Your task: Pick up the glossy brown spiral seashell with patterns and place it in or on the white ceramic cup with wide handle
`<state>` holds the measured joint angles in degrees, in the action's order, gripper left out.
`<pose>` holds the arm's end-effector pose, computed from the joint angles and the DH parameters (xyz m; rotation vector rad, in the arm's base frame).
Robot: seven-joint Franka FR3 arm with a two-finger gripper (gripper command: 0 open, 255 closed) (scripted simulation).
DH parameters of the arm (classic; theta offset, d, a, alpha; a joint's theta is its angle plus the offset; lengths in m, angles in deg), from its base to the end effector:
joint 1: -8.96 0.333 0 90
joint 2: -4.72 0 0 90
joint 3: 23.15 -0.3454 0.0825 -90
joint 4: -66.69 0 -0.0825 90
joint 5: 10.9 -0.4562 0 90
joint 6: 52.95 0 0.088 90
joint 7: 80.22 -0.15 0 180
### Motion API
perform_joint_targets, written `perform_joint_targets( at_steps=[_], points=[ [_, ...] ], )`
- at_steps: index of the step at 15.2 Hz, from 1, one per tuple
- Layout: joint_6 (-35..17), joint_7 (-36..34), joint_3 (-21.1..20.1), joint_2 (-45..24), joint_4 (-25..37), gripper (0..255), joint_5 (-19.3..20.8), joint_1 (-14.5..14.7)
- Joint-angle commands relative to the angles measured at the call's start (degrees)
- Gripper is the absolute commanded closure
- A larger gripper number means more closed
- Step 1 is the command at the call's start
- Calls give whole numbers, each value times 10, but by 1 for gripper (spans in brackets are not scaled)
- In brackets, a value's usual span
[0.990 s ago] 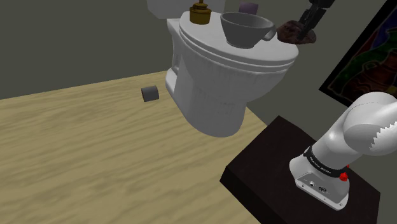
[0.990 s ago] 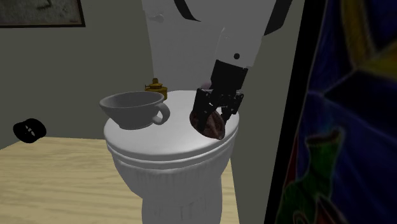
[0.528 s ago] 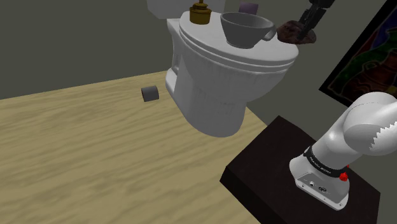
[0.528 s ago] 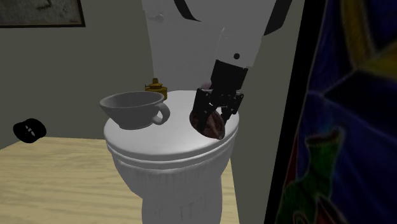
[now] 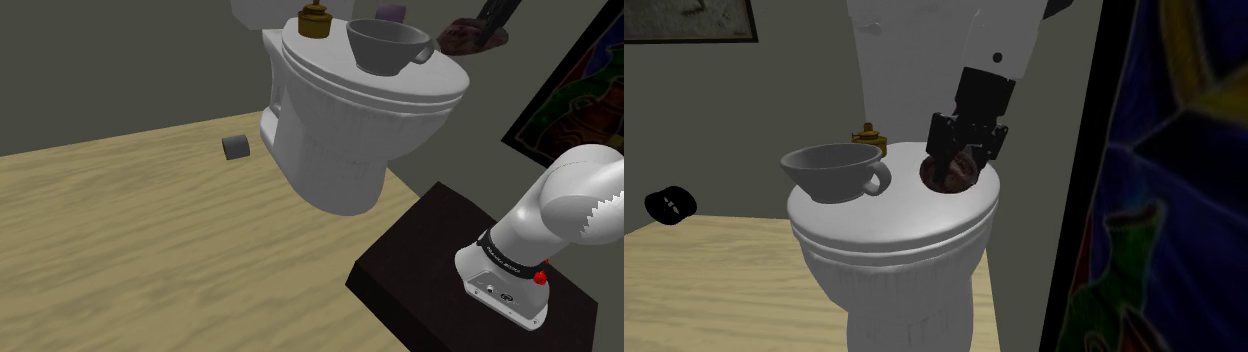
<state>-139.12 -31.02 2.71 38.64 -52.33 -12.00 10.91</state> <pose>0.3797 -0.2087 0.6105 -2.8056 -0.7387 -0.1848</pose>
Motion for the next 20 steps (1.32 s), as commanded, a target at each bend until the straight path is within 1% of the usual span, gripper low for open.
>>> perform_joint_targets(
  at_steps=[1, 11, 20],
  points=[
    [16, -1, 0, -6, 21, 255, -2, 2],
    [88, -9, 0, -36, 124, 255, -15, 13],
    [157, -13, 7, -76, 231, 255, -29, 24]
  ],
)
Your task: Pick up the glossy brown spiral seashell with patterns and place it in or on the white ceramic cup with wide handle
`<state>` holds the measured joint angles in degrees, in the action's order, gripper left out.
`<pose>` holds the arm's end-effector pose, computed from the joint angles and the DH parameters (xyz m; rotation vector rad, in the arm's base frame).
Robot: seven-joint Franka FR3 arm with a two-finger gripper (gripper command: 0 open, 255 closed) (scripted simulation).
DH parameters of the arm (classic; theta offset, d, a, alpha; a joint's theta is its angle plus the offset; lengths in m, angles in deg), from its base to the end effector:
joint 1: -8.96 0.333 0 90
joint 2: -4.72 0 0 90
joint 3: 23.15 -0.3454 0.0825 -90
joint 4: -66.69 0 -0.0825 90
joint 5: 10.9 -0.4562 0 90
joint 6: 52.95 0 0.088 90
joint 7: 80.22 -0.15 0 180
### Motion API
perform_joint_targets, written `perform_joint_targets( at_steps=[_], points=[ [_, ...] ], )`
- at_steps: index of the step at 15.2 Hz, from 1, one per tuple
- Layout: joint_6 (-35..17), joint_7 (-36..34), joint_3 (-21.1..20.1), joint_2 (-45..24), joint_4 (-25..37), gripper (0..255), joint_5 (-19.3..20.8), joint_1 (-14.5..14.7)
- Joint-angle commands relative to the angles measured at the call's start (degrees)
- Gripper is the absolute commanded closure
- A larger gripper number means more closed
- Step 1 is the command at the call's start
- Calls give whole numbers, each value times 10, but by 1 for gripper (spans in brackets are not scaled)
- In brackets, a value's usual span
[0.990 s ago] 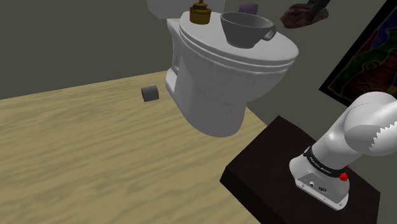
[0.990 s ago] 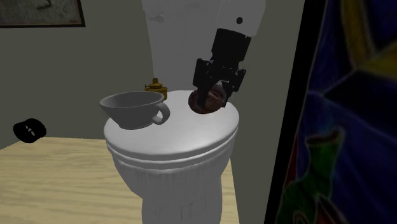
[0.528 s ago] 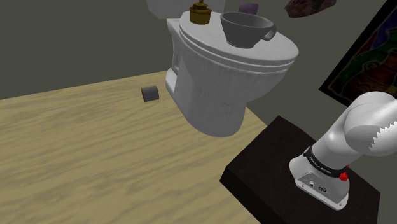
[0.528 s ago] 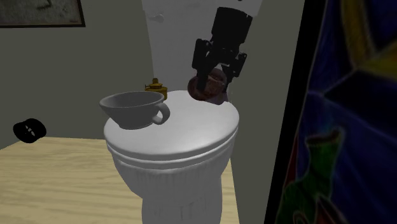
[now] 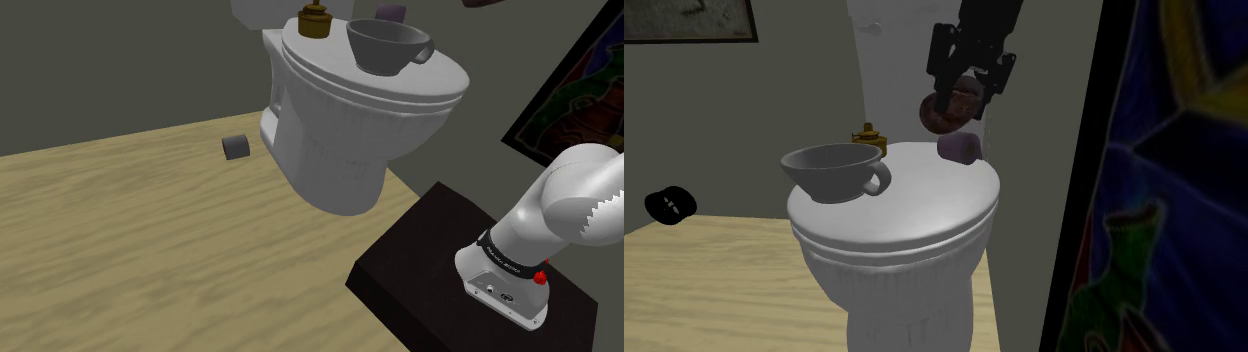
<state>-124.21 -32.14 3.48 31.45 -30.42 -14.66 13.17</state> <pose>0.3787 -0.2135 0.7368 -2.8057 -0.7385 -0.1851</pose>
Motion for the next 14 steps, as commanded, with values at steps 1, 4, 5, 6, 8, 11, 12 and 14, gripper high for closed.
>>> perform_joint_targets(
  at_steps=[1, 4, 5, 6, 8, 11, 12, 14],
  points=[
    [16, -2, 1, -10, 25, 255, -4, 3],
    [9, -31, -21, -13, 24, 255, -15, 9],
    [3, -44, -31, -14, 22, 255, -20, 12],
    [-2, -58, -42, -16, 20, 255, -25, 15],
    [-13, -85, -62, -22, 19, 255, -35, 22],
    [-29, -123, -90, -35, 22, 255, -50, 33],
    [-34, -135, -99, -41, 24, 255, -54, 37],
    [-44, -159, -117, -54, 32, 255, -63, 45]
  ],
)
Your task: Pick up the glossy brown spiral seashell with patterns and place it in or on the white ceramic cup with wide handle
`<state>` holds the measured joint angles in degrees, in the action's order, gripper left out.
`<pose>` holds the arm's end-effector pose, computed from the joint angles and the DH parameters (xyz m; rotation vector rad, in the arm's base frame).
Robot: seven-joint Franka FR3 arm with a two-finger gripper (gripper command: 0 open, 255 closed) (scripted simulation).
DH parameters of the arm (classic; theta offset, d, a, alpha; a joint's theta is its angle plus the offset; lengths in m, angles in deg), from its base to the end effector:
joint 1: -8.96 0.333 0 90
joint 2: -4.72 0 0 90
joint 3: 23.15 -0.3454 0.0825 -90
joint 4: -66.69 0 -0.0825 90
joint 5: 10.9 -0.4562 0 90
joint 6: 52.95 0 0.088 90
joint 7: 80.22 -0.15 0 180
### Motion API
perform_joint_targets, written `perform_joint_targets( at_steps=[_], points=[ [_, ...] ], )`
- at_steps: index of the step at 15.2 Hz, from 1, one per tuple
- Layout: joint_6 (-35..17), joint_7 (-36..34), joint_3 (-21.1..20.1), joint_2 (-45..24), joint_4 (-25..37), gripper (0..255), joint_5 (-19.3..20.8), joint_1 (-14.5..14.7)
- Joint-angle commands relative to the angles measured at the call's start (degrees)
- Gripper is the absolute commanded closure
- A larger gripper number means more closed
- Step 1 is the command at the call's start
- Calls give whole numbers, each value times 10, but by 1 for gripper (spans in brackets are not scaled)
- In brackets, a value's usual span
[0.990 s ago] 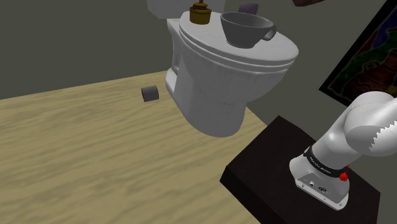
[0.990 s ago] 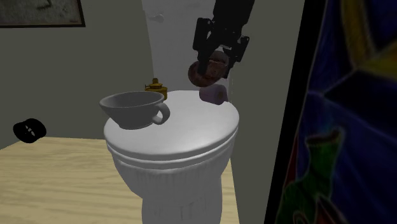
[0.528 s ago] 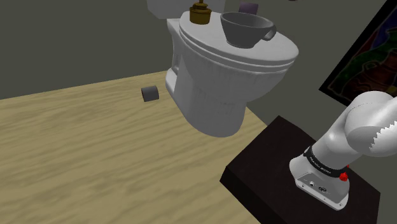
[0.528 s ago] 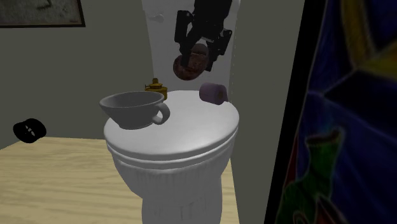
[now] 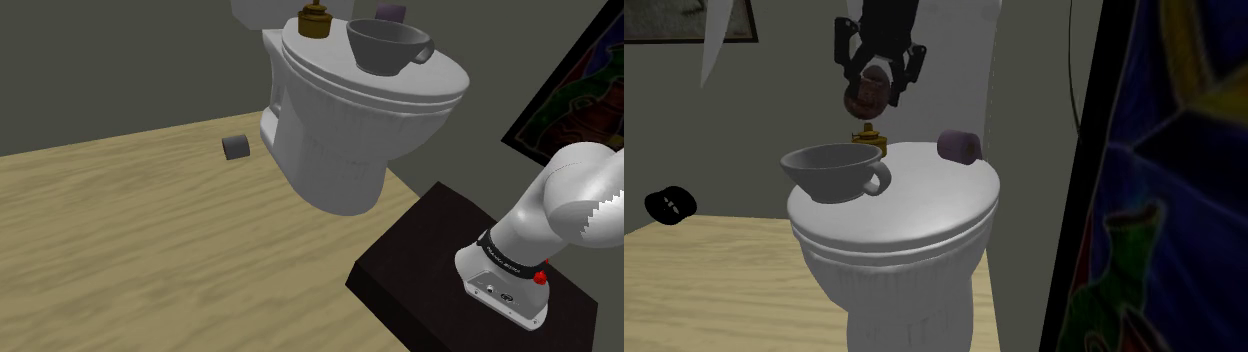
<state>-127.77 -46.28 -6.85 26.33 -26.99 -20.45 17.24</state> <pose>0.4531 -0.0710 0.7544 -2.8055 -0.7408 -0.1842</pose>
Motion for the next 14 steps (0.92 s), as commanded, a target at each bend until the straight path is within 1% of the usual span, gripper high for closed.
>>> perform_joint_targets(
  at_steps=[1, 6, 14],
  points=[
    [-14, -30, -22, -10, 2, 255, -9, 9],
    [-34, -84, -58, -51, 34, 255, -25, 30],
    [-99, -74, -64, -18, -65, 255, -19, 27]
  ],
)
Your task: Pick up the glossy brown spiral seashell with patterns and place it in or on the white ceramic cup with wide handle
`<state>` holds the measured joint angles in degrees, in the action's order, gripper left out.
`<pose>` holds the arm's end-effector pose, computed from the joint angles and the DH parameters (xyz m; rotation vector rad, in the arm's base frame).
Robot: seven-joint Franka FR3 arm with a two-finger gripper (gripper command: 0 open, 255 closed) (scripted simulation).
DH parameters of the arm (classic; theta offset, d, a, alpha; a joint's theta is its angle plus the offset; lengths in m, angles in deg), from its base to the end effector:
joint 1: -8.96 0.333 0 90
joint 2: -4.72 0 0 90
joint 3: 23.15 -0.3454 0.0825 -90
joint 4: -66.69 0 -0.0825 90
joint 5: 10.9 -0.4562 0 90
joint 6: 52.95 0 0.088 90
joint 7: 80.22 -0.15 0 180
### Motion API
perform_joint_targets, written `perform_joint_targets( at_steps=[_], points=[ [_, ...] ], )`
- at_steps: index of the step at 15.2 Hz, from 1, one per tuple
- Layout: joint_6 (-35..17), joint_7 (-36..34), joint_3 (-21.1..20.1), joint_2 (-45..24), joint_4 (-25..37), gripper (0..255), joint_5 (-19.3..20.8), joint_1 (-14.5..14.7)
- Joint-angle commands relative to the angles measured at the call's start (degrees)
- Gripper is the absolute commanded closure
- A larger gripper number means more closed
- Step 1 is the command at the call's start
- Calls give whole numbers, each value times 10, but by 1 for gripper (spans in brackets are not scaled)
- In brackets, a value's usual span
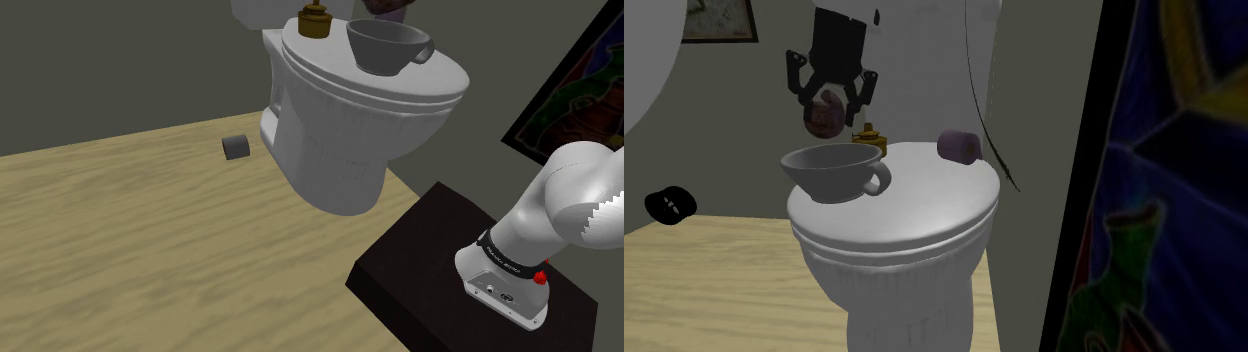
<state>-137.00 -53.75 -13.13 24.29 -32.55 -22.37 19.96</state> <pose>0.4961 0.0230 0.7081 -2.8054 -0.7387 -0.1837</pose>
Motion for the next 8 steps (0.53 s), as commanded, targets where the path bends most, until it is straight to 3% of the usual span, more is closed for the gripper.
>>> perform_joint_targets(
  at_steps=[1, 5, 8],
  points=[
    [-15, 2, -1, 6, -20, 255, 1, 0],
    [-52, 8, -3, 21, -73, 255, 3, -2],
    [-52, 8, -3, 21, -73, 255, 3, -2]
  ],
)
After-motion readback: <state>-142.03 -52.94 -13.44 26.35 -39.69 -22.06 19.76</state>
